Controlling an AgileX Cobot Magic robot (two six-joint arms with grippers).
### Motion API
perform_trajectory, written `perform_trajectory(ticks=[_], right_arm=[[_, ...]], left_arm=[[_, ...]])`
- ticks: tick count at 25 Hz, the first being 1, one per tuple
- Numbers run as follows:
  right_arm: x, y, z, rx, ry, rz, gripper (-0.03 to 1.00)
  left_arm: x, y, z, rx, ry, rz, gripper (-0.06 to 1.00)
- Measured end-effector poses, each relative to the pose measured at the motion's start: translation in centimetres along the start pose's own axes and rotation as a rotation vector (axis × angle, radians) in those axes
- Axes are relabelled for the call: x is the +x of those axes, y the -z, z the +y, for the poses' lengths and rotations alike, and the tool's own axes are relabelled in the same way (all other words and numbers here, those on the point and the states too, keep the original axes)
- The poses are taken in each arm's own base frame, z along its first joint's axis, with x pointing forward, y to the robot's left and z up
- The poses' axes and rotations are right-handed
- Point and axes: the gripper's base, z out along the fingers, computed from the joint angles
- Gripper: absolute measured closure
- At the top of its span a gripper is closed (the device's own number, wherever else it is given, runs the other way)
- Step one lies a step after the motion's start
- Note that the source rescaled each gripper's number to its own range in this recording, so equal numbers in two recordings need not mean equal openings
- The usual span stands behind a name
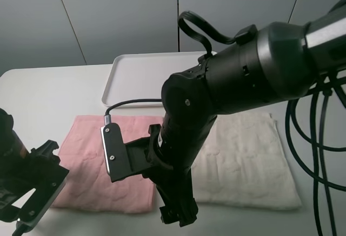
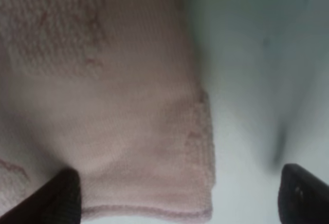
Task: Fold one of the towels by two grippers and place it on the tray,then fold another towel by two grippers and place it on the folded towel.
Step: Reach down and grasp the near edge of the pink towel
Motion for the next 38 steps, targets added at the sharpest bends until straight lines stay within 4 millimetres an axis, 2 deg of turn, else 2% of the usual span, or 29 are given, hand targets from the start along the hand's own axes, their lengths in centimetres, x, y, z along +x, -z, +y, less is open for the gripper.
perform_trajectory(ticks=[6,14,20,26,33,38], right_arm=[[-1.1,-0.2,1.1,-0.007,0.047,-0.004,-0.03],[-1.5,-0.4,1.0,0.014,0.053,-0.019,-0.03],[-1.0,-2.7,1.0,-0.024,0.033,0.022,-0.03],[-1.7,-3.1,0.3,-0.014,-0.032,0.015,-0.03],[-2.8,-4.9,2.3,-0.042,0.046,0.129,-0.03],[-3.2,-5.5,2.3,-0.004,0.001,0.179,-0.03]], left_arm=[[-0.1,-0.3,0.0,0.017,0.016,0.008,-0.05],[-0.1,-0.3,0.0,0.020,0.020,0.010,-0.05],[-0.1,-0.3,0.0,0.020,0.020,0.010,-0.05],[-0.1,-0.3,0.0,0.020,0.018,0.011,-0.05],[-0.1,-0.3,0.0,0.020,0.020,0.011,-0.05],[-0.1,-0.3,0.0,0.019,0.033,0.011,-0.05]])
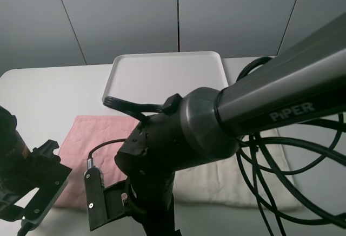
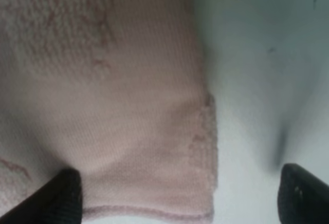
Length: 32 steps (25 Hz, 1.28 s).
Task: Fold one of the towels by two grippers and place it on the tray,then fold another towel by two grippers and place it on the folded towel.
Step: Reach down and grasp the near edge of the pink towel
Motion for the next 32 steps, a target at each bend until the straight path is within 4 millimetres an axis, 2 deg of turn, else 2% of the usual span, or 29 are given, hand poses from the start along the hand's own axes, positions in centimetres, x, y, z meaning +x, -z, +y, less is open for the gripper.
perform_trajectory(ticks=[5,11,18,21,26,28,32], right_arm=[[-0.6,0.7,-0.6,0.014,-0.027,0.021,-0.03],[-0.5,-0.6,-0.6,-0.016,-0.060,0.062,-0.03],[-0.5,-0.7,-0.8,-0.004,-0.065,0.071,-0.03],[-0.5,-0.7,-0.8,-0.001,-0.071,0.071,0.07],[-0.7,-1.0,-1.0,0.005,-0.131,0.067,0.39],[-0.8,-1.0,-1.1,0.013,-0.183,0.061,0.44],[-0.7,-1.0,-1.2,0.029,-0.263,0.064,0.45]], left_arm=[[0.0,0.0,0.0,0.000,0.008,0.000,-0.05],[0.0,0.0,0.0,0.000,0.008,0.000,-0.05],[0.0,0.0,0.0,0.000,0.008,0.000,-0.05],[0.0,0.0,0.0,0.000,0.008,0.000,-0.05],[0.0,0.0,0.0,0.000,0.008,0.000,-0.05],[0.0,0.0,0.0,0.000,0.008,0.000,-0.05],[0.0,0.0,0.0,0.000,0.008,0.000,-0.05]])
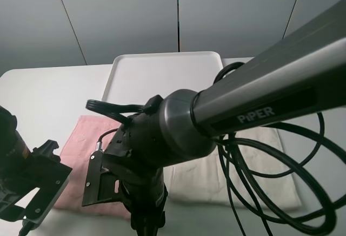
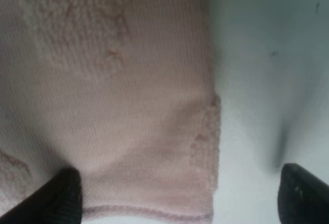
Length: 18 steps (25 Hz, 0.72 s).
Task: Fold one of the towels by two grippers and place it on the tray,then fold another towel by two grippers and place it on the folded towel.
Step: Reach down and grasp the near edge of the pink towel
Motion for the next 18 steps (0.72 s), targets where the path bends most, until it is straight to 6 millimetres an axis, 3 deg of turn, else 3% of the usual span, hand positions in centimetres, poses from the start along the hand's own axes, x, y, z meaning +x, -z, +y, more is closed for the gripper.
perform_trajectory(ticks=[3,7,8,15,18], right_arm=[[0.02,0.00,-0.15,0.017,-0.023,0.001,0.55],[-0.06,-0.02,-0.47,0.050,-0.002,-0.003,0.91],[-0.06,-0.02,-0.49,0.053,-0.001,-0.003,0.95],[-0.05,-0.02,-0.52,0.055,-0.006,-0.002,0.96],[-0.05,-0.02,-0.52,0.055,-0.006,-0.002,0.96]], left_arm=[[0.00,0.00,0.00,0.000,0.000,0.000,-0.05],[0.00,0.00,0.00,0.000,0.020,0.000,-0.05],[0.00,0.00,0.00,0.000,0.021,0.000,-0.05],[-0.02,0.00,0.03,-0.004,0.026,-0.002,-0.04],[-0.07,-0.04,0.18,-0.018,0.028,-0.008,0.07]])
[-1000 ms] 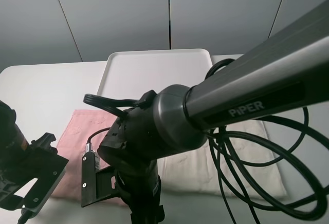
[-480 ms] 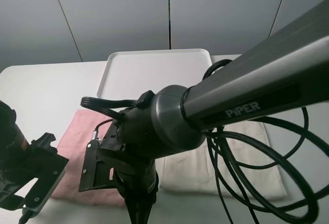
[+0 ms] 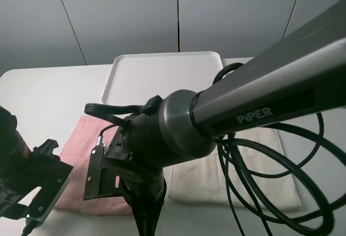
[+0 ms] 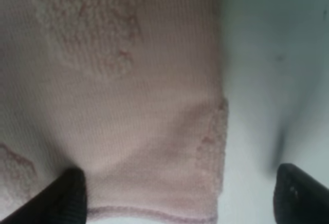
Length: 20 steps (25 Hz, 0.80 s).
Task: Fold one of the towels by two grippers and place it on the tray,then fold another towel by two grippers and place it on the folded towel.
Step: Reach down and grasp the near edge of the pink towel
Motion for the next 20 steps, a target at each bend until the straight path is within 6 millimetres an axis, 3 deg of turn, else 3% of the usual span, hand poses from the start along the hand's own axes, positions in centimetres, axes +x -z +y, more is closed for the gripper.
perform_trajectory(ticks=[5,11,13,16,20], right_arm=[[0.00,0.00,0.00,0.000,-0.004,0.000,0.96],[0.00,0.00,0.00,0.000,-0.004,0.000,0.96],[0.00,0.00,0.00,0.000,-0.004,0.000,0.96],[0.00,0.00,0.00,0.000,-0.008,0.000,0.96],[-0.04,0.00,-0.01,0.001,-0.014,-0.004,0.96]], left_arm=[[-0.12,-0.07,0.56,-0.041,-0.010,-0.008,0.39],[-0.12,-0.07,0.56,-0.041,-0.010,-0.008,0.39],[-0.15,-0.07,0.65,-0.051,-0.010,-0.012,0.53],[-0.16,-0.06,0.68,-0.053,-0.010,-0.012,0.87],[-0.11,0.01,0.47,-0.033,-0.002,-0.009,0.91]])
